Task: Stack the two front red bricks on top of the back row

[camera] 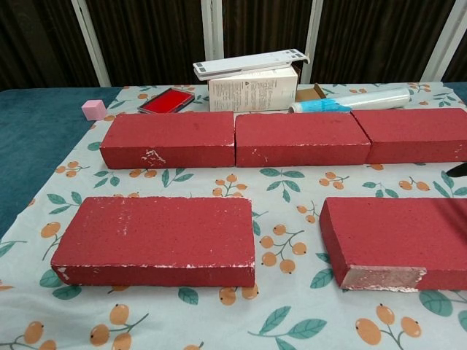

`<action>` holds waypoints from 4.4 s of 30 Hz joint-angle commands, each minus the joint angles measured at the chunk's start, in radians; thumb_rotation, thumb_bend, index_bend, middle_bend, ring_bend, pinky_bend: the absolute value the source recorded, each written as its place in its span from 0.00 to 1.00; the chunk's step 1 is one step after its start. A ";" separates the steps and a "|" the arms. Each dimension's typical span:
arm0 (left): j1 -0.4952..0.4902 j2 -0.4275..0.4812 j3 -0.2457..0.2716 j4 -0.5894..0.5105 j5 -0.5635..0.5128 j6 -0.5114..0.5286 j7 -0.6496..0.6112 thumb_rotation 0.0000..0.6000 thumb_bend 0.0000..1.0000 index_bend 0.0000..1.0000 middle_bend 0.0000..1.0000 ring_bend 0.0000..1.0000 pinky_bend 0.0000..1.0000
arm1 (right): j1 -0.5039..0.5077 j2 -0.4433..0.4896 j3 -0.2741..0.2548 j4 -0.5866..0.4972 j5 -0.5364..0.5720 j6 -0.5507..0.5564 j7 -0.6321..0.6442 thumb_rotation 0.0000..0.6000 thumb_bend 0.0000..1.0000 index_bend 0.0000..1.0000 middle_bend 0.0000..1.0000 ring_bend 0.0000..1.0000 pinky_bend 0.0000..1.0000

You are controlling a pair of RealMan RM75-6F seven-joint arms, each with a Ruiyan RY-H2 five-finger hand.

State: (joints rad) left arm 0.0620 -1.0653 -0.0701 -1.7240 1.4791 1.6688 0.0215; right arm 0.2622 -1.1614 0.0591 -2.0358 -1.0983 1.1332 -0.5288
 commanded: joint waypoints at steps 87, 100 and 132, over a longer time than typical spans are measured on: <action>-0.024 -0.060 -0.043 0.000 -0.095 -0.030 0.144 1.00 0.01 0.00 0.00 0.00 0.09 | 0.832 0.014 0.268 0.312 1.063 -0.375 -0.424 1.00 0.15 0.41 0.31 0.05 0.00; -0.029 -0.080 -0.061 0.007 -0.135 -0.029 0.191 1.00 0.01 0.00 0.00 0.00 0.09 | 0.903 -0.092 0.216 0.569 1.079 -0.530 -0.328 1.00 0.15 0.42 0.31 0.05 0.00; -0.015 -0.120 -0.053 -0.020 -0.133 0.022 0.312 1.00 0.01 0.00 0.00 0.00 0.09 | 0.869 -0.182 0.166 0.896 0.701 -0.786 0.015 1.00 0.15 0.42 0.31 0.05 0.00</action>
State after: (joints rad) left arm 0.0472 -1.1849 -0.1233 -1.7441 1.3459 1.6908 0.3331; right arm 1.1343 -1.3347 0.2249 -1.1524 -0.3777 0.3569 -0.5326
